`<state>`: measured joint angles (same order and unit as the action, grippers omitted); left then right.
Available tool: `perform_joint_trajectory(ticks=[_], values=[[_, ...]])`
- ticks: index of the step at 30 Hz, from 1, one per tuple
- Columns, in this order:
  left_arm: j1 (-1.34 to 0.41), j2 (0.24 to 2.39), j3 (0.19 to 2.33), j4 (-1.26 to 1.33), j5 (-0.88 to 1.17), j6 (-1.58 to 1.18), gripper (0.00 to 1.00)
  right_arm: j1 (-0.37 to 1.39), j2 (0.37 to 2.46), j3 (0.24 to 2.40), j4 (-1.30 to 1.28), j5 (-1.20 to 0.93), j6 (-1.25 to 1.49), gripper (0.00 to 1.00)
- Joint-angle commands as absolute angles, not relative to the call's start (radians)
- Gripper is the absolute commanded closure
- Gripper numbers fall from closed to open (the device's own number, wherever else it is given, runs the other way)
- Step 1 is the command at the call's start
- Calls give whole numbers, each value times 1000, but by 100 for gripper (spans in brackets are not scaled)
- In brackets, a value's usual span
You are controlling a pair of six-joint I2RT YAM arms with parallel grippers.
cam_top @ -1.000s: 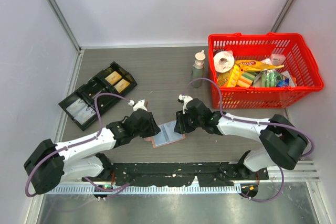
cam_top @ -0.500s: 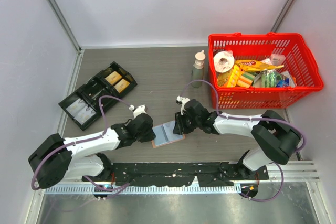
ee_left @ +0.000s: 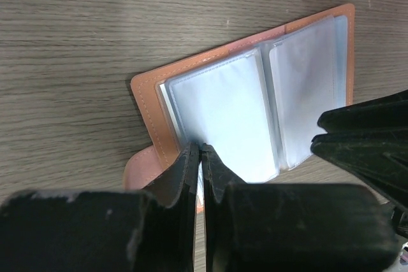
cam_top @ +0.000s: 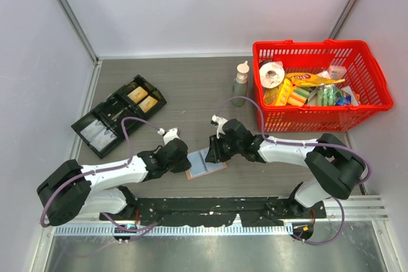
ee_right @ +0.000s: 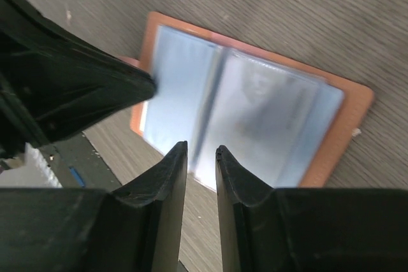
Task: Take the credit cards out of the card holder
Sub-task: Remove the credit card from the card holder.
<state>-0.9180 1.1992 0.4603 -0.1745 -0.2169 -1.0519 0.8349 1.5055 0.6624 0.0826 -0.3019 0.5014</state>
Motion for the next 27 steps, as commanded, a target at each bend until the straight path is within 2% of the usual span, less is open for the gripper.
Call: perform_joint_trajectory(ticks=[1,3,6,13,27], values=[[-939,1235,434,-143,-204,-1077,91,854,1505,713,166,-356,528,71],[-939,1233,431,-138,-204,-1081,91,861,1508,724,150,-342,526,71],[-939,1223,431,-153,-213,-1083,92,865,1483,724,107,-205,525,69],[-965,1189,475,-285,-290,-1068,90,865,1447,723,-64,30,494,55],[-997,1256,491,-269,-270,-1086,93,867,1500,723,-9,-98,494,56]])
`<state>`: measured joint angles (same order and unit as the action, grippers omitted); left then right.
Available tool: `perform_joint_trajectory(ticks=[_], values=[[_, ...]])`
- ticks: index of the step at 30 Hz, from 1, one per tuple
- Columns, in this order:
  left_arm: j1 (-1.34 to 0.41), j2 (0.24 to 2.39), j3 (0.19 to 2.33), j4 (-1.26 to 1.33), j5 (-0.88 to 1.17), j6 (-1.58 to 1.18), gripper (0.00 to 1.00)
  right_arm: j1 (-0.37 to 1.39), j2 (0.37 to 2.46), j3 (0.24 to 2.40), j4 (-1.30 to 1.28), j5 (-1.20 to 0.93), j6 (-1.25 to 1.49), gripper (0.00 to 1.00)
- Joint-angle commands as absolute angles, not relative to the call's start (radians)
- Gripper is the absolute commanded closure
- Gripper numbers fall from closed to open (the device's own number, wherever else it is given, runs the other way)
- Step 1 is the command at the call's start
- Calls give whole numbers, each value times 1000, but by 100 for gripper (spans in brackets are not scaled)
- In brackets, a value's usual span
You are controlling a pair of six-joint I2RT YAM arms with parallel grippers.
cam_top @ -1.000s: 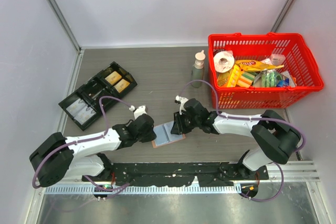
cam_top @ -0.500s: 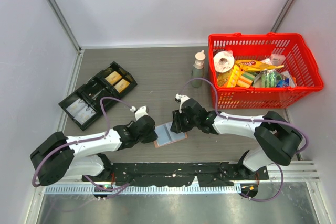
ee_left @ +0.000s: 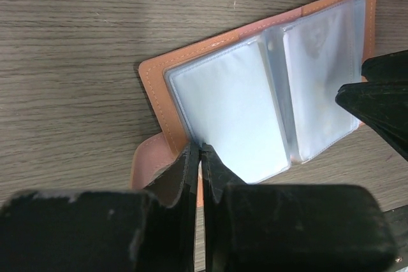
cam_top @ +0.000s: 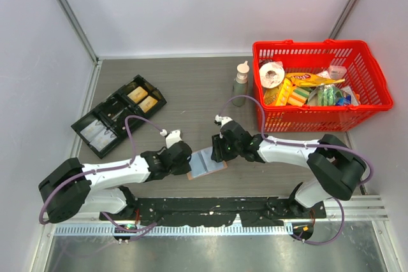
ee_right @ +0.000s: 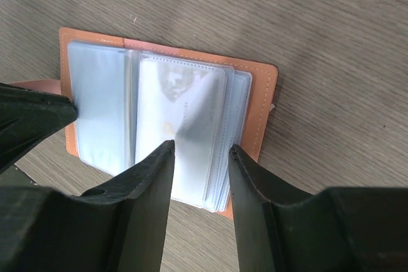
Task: Take the credit cards out of the card holder
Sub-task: Remove the credit card from the card holder.
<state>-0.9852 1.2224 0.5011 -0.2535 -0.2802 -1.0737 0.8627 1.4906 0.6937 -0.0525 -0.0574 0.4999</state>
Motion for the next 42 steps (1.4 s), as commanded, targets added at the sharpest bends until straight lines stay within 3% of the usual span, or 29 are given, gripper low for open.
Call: perform_joint_trajectory(ticks=[1,13,18,24,30,35,38,42], values=[[-997,1256,489,-262,-267,-1088,93,865,1500,724,-11,-98,492,57],[-1000,1262,479,-221,-247,-1100,96,867,1450,739,26,-193,502,66],[-1002,1259,476,-213,-247,-1103,96,879,1402,773,6,-219,502,57],[-1002,1241,460,-193,-247,-1117,96,897,1399,796,22,-298,486,57],[-1000,1197,437,-186,-259,-1134,96,899,1417,778,-51,-141,462,66],[-1002,1183,426,-181,-261,-1140,96,900,1425,759,-23,-181,456,70],[-1002,1170,420,-167,-261,-1150,96,902,1430,756,40,-279,459,68],[-1000,1131,394,-150,-281,-1177,95,911,1486,772,116,-448,469,59]])
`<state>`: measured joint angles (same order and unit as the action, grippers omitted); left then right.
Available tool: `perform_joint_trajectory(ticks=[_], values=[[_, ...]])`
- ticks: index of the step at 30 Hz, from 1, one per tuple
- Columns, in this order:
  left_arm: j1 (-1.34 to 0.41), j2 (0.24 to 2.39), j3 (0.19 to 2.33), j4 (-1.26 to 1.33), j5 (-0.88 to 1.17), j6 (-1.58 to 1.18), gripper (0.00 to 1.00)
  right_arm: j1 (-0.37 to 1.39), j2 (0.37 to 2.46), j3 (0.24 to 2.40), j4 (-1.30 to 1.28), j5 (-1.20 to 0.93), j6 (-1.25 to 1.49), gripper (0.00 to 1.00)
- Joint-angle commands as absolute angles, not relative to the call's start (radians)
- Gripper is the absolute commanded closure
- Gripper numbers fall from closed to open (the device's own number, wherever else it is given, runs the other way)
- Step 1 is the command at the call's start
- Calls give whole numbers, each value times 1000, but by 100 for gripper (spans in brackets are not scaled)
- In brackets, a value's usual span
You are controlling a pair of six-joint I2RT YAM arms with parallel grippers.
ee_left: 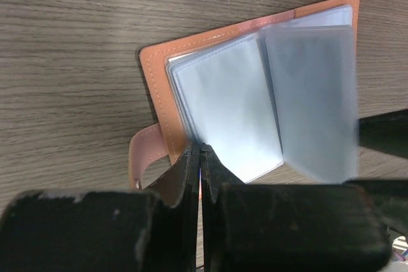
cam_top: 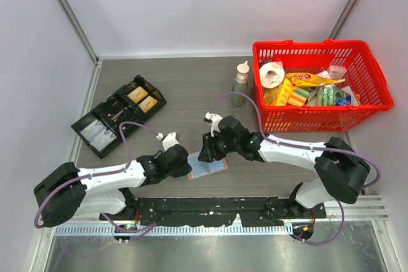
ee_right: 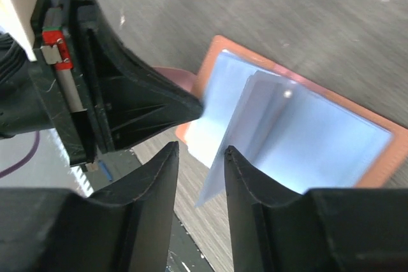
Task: Take the credit cards out of the card holder
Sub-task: Remove the credit card from the card holder.
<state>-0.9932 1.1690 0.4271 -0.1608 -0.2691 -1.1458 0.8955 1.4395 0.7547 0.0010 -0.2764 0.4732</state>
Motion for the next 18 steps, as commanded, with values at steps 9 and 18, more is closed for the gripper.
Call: perform_joint_trajectory(ticks=[9,18], values=[[-1002,896,362,-290,-393,-1233,85,904,1491,743,146,-422,492,55],[-1002,891,429,-203,-333,-1174,81,827,1494,675,201,-367,564,55]])
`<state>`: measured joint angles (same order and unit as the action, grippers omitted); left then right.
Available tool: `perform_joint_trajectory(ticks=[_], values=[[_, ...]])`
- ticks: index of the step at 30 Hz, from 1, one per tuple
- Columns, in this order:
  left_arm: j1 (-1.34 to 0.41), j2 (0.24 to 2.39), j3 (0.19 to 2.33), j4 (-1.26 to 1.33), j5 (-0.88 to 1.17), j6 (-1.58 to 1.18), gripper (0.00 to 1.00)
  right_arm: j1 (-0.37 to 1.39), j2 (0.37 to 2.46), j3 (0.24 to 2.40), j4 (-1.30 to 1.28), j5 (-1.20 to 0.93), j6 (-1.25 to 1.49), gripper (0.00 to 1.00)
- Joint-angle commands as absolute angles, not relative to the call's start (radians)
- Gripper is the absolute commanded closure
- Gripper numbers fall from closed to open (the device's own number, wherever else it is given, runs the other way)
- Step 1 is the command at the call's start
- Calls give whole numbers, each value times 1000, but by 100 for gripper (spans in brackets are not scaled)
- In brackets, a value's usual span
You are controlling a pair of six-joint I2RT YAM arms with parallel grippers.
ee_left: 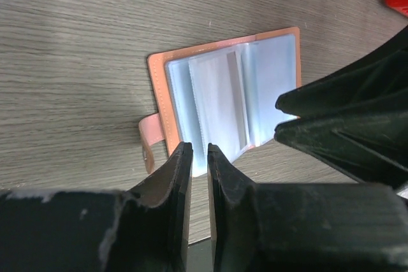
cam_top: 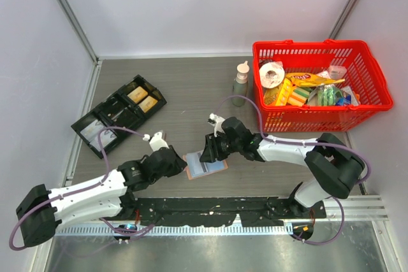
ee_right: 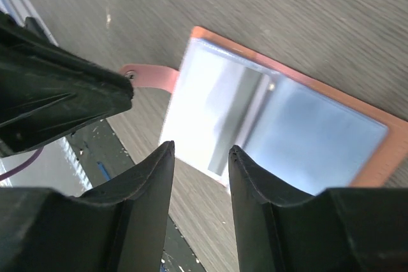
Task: Take the credit cards out of the card holder
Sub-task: Remove the credit card from the card holder.
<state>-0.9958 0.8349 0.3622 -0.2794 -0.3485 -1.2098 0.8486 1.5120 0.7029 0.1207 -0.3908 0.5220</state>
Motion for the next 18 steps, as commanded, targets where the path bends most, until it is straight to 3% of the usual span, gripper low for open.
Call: perform_joint_trajectory(ticks=[1,10,18], values=[[-1002,925,445,-192,-319,-1164,81,822,1497,669,206,-368,569,56],[-1002,1114,466,-126,-313,-1154,71,792,1522,615,224,-348,563,59],[-1002,1183,445,-209,-342,-1161,76,779,1534,603,241,-383,561,62]])
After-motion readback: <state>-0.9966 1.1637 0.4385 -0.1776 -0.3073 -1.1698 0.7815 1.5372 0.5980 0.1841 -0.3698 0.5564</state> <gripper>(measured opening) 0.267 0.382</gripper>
